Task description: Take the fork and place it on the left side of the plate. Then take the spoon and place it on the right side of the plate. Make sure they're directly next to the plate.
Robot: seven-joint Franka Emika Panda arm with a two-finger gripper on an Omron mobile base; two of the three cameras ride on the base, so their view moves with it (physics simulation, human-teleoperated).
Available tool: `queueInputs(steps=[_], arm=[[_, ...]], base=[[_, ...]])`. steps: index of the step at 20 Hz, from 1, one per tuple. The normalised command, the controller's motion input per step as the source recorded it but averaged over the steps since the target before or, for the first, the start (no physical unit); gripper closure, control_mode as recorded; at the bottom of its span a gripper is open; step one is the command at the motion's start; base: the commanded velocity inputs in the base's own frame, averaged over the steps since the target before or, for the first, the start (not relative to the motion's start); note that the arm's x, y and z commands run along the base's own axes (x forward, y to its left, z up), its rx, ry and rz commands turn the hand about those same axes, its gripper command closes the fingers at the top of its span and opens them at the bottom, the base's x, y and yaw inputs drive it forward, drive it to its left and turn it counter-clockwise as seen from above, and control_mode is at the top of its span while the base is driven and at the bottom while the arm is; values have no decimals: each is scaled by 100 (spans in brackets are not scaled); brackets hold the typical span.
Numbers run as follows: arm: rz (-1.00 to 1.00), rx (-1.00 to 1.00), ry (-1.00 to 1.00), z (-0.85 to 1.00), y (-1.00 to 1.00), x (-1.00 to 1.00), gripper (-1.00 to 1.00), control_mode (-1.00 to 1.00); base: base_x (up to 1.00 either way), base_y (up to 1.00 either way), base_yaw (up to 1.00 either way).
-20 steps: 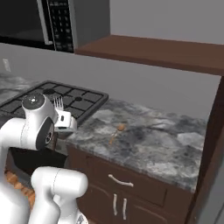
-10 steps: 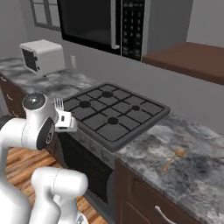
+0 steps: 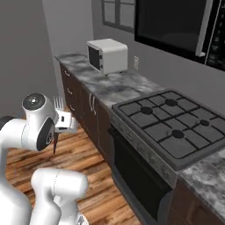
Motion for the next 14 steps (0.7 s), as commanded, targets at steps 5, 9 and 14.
queueInputs(steps=[5,9,14], arm=[[0,0,0,0,0,0,100,100],[0,0,0,0,0,0,100,100],[0,0,0,0,0,0,100,100]], base=[[-3,80,43],[10,73,38],[38,63,35]])
